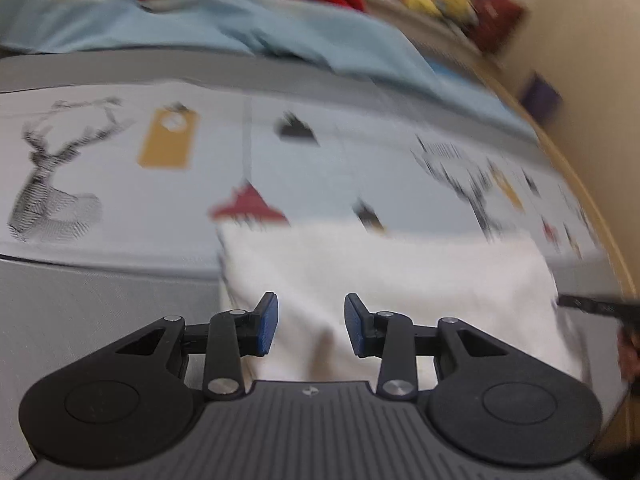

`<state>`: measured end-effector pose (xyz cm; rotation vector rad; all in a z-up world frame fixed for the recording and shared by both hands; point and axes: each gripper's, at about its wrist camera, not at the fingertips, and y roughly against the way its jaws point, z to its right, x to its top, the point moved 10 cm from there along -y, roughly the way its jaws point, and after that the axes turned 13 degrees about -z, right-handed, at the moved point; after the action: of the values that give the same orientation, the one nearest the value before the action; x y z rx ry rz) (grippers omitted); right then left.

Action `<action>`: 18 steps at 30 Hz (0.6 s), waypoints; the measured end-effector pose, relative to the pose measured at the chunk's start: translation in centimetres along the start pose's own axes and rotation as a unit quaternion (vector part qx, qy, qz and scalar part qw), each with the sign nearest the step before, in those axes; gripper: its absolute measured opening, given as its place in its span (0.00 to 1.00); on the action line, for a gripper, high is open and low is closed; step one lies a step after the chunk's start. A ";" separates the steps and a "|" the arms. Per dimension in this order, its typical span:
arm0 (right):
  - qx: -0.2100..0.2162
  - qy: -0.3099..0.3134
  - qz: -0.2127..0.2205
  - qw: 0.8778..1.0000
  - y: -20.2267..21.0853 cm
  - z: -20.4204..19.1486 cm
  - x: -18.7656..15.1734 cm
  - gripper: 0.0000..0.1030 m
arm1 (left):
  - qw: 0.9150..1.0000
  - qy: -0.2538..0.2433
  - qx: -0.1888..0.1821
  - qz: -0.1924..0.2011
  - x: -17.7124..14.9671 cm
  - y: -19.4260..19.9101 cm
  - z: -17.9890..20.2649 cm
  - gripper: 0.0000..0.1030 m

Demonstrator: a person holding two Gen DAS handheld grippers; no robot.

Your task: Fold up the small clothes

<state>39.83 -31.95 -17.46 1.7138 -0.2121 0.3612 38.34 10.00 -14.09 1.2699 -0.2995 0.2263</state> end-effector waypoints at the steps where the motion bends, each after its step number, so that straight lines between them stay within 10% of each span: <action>1: -0.022 0.017 -0.032 0.999 -0.8 0.2 -1.7 0.12 | 1.000 -0.013 -0.008 -0.021 -1.1 -0.4 0.6 0.39; 6: -0.015 0.028 -0.034 0.999 0.3 0.8 -5.4 0.11 | 0.972 -0.086 0.033 -0.214 -9.7 -4.4 1.3 0.38; 18: -0.008 -0.025 -0.089 0.996 1.7 2.9 -9.3 0.24 | 0.974 -0.027 0.052 -0.217 -11.0 -2.1 -0.4 0.32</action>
<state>30.91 -35.63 -19.59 1.7132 -0.0984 0.1845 28.73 9.77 -19.84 1.4141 -0.0508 -0.1679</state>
